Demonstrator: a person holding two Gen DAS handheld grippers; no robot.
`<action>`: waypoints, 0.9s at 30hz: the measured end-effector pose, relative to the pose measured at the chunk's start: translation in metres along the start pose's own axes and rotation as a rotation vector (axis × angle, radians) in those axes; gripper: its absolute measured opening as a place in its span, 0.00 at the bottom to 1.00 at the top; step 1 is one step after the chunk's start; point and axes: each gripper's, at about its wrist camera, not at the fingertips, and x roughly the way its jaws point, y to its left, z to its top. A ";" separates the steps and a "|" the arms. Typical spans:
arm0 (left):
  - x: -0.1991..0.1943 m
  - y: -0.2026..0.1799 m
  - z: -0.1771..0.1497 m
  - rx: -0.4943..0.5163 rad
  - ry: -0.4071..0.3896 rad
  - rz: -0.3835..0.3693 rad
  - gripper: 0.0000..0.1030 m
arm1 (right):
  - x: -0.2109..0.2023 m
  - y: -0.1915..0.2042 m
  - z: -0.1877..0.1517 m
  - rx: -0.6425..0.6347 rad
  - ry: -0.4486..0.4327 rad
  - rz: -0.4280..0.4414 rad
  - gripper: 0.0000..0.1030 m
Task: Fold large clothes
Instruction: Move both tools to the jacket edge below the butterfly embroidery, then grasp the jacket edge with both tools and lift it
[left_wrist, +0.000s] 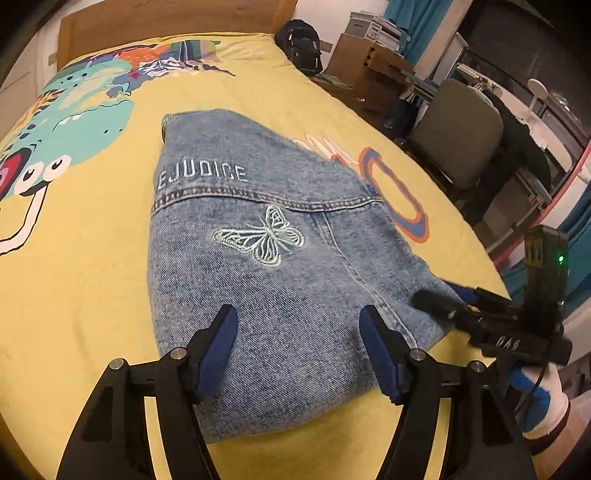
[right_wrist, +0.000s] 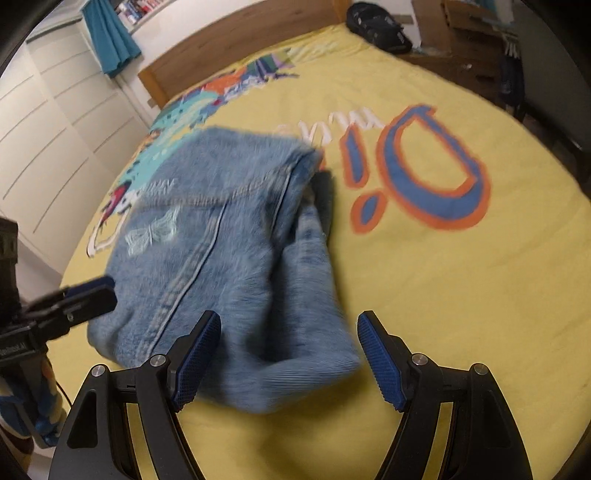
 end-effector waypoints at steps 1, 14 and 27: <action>-0.003 0.002 0.001 -0.002 -0.007 0.003 0.61 | -0.006 0.000 0.004 0.001 -0.020 0.006 0.76; -0.004 0.018 -0.004 0.036 -0.022 0.062 0.61 | 0.016 0.052 0.014 -0.073 -0.025 0.196 0.75; -0.001 0.010 0.000 0.061 -0.021 0.045 0.63 | 0.019 0.016 0.007 -0.016 0.002 0.117 0.69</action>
